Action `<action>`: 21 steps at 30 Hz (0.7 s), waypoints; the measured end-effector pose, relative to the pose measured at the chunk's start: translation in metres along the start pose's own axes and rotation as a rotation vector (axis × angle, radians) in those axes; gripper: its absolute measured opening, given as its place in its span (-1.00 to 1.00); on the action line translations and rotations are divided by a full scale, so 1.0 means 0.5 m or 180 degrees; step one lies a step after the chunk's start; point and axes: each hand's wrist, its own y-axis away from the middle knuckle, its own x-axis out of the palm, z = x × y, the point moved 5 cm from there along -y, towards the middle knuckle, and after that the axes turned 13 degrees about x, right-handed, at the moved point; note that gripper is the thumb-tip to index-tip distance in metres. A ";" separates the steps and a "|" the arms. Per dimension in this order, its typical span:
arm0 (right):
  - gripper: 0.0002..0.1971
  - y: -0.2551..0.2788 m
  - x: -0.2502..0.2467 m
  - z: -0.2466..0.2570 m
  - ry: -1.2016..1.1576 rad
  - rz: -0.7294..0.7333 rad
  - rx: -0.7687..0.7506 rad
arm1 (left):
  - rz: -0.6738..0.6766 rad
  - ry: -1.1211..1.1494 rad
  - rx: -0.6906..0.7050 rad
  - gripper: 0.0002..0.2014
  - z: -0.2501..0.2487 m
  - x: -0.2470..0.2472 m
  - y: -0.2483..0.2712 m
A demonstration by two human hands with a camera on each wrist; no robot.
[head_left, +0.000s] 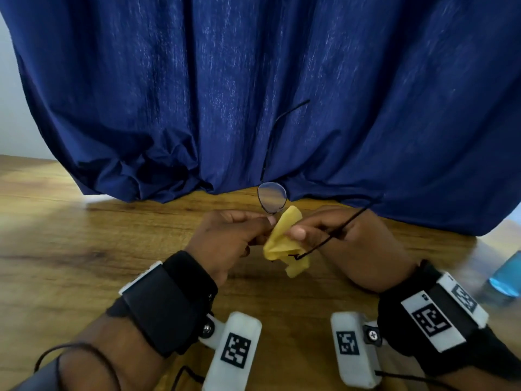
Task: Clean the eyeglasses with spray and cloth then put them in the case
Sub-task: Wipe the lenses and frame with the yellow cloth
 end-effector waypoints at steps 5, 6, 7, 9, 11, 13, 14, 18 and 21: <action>-0.86 -0.004 -0.015 -0.024 -0.0171 -0.0317 0.0271 | -0.0071 -0.0037 0.0287 -0.84 -0.015 0.002 0.005; -0.79 -0.004 -0.012 -0.032 -0.0230 -0.0290 0.0388 | -0.0079 -0.0062 0.0399 -0.86 -0.021 0.003 0.007; -0.69 -0.005 -0.008 -0.039 -0.0268 -0.0250 0.0496 | -0.0084 -0.0142 0.0539 -0.88 -0.028 0.005 0.009; -0.48 -0.009 -0.001 -0.055 -0.0250 -0.0185 0.0659 | -0.0059 -0.0460 0.0824 -0.93 -0.043 0.010 0.016; -0.37 -0.012 0.004 -0.067 -0.0097 -0.0144 0.0741 | -0.0100 -0.0731 0.1020 -0.95 -0.050 0.013 0.021; -0.37 -0.015 0.006 -0.075 0.0004 -0.0082 0.0814 | -0.0140 -0.0809 0.1093 -0.94 -0.052 0.015 0.024; -0.40 -0.018 0.007 -0.078 0.0008 -0.0043 0.0844 | -0.0123 -0.0825 0.1115 -0.94 -0.054 0.018 0.026; -0.60 -0.026 0.004 -0.099 -0.0216 -0.0130 0.0866 | -0.0080 -0.0835 0.1207 -0.90 -0.061 0.019 0.028; -0.62 -0.024 0.006 -0.098 -0.0277 -0.0116 0.0783 | -0.0150 -0.0921 0.1239 -0.91 -0.061 0.014 0.025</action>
